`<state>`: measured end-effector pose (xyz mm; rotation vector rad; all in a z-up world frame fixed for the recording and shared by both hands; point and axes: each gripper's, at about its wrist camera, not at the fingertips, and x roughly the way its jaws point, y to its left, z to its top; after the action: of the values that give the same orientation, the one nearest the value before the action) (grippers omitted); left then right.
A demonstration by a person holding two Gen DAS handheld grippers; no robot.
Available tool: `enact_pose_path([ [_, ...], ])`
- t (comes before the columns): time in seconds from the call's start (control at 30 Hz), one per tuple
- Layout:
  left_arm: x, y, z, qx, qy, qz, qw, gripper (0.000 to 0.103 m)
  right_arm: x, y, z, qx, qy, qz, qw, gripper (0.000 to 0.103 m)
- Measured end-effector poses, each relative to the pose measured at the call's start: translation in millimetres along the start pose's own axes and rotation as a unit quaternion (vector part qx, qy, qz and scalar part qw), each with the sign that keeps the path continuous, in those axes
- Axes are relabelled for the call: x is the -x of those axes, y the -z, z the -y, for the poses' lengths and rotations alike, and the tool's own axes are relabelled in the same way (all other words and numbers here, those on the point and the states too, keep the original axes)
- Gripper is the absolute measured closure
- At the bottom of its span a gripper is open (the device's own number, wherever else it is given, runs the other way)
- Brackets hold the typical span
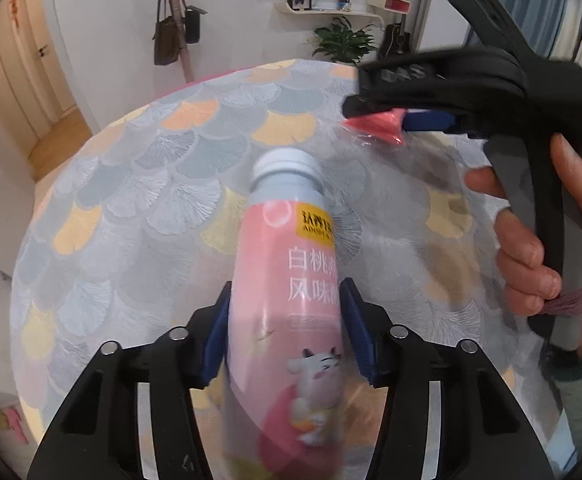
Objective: Collect trash
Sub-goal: 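Grasp the pink bottle with left tool while right tool grasps the pink packet, then carry pink bottle and pink packet over the basket and open both tools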
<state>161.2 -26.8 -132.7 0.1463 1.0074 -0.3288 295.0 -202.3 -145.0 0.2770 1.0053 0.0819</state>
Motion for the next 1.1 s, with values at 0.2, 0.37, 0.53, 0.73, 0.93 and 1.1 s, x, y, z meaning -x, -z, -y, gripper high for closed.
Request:
enact_pose_path([
  [0.2, 6, 6, 4, 0.026, -0.014, 0.018, 0.9994, 0.057, -9, -8, -11, -0.004, 0.034, 0.008, 0.999, 0.035],
  [0.37, 15, 13, 2, 0.050, 0.002, 0.032, 0.9982, 0.057, -14, -7, -24, 0.035, 0.076, 0.016, 0.996, 0.063],
  [0.53, 30, 13, 3, 0.070, 0.032, 0.068, 0.9948, 0.057, 0, 1, -16, 0.035, 0.045, 0.027, 0.998, 0.066],
  [0.73, 63, -1, 24, 0.061, 0.068, 0.125, 0.9880, 0.057, 54, 10, 5, 0.015, 0.012, 0.083, 0.996, 0.066],
  [0.93, 85, -25, 64, 0.027, 0.112, 0.153, 0.9814, 0.057, 116, 8, 46, -0.018, 0.011, 0.141, 0.990, 0.067],
  [1.1, 89, -52, 113, -0.021, 0.136, 0.169, 0.9760, 0.057, 168, 11, 102, -0.053, 0.048, 0.187, 0.980, 0.067],
])
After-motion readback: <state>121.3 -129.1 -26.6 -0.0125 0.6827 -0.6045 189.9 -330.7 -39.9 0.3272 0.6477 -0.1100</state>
